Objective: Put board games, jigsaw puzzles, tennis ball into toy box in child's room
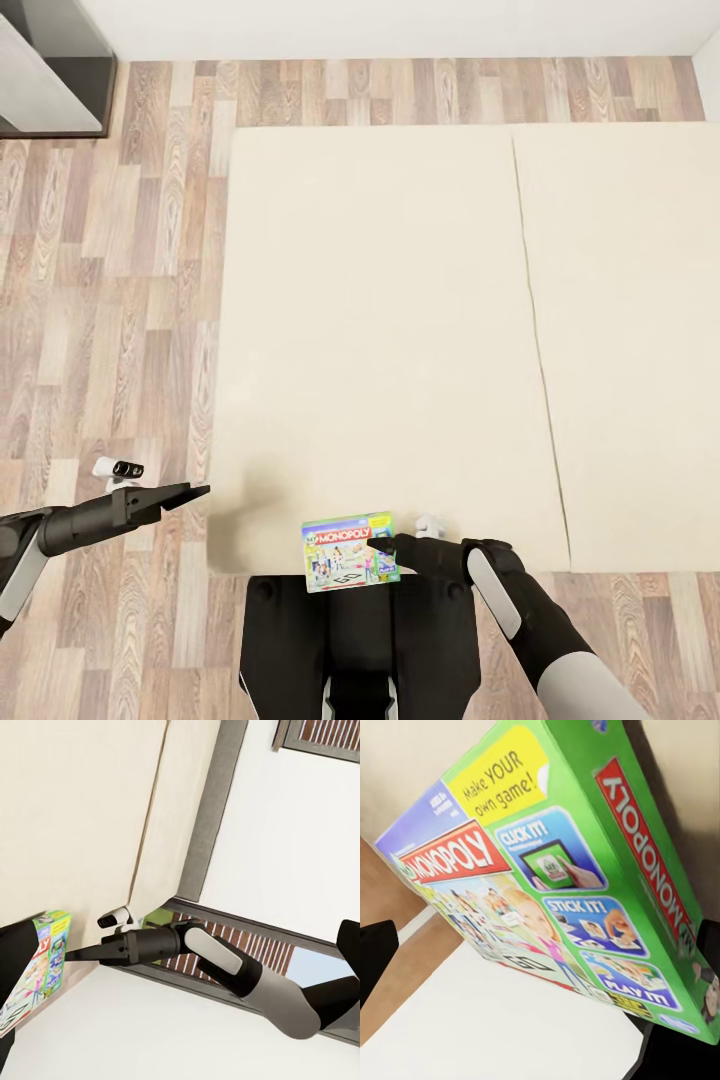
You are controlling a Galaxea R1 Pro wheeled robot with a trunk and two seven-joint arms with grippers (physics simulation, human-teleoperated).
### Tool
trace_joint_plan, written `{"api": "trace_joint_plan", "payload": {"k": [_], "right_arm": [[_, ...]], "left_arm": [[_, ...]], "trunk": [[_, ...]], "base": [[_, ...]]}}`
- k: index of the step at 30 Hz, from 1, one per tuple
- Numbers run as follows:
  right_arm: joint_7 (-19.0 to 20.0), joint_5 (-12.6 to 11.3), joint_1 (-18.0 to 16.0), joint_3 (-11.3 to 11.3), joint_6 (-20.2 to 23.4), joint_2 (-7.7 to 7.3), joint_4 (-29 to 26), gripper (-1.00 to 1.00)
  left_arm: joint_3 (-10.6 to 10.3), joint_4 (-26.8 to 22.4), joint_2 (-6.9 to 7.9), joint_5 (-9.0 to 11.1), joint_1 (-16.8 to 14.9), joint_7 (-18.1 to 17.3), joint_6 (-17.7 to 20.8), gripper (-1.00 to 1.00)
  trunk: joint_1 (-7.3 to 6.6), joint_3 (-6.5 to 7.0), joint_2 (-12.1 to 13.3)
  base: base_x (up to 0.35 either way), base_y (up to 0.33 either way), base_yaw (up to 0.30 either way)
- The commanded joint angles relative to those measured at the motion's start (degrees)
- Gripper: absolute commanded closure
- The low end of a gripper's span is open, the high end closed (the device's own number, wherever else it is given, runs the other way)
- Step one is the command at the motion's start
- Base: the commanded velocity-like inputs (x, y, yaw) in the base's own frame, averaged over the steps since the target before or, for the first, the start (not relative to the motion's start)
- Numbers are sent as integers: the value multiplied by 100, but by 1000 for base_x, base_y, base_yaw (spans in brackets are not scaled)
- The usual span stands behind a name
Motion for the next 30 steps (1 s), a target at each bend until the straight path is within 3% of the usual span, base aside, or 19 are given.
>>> {"api": "trace_joint_plan", "payload": {"k": [1, 30], "right_arm": [[6, -7, -1, -4, 27, -2, -4, -100], [6, -7, -1, -4, 27, 3, -4, -100]], "left_arm": [[-2, -1, 1, 0, -1, -20, 61, -100], [-2, -1, 0, 0, -1, -27, 61, -100]], "trunk": [[4, -5, -9], [4, -5, -9]], "base": [[0, 38, 0], [0, 56, 0]]}}
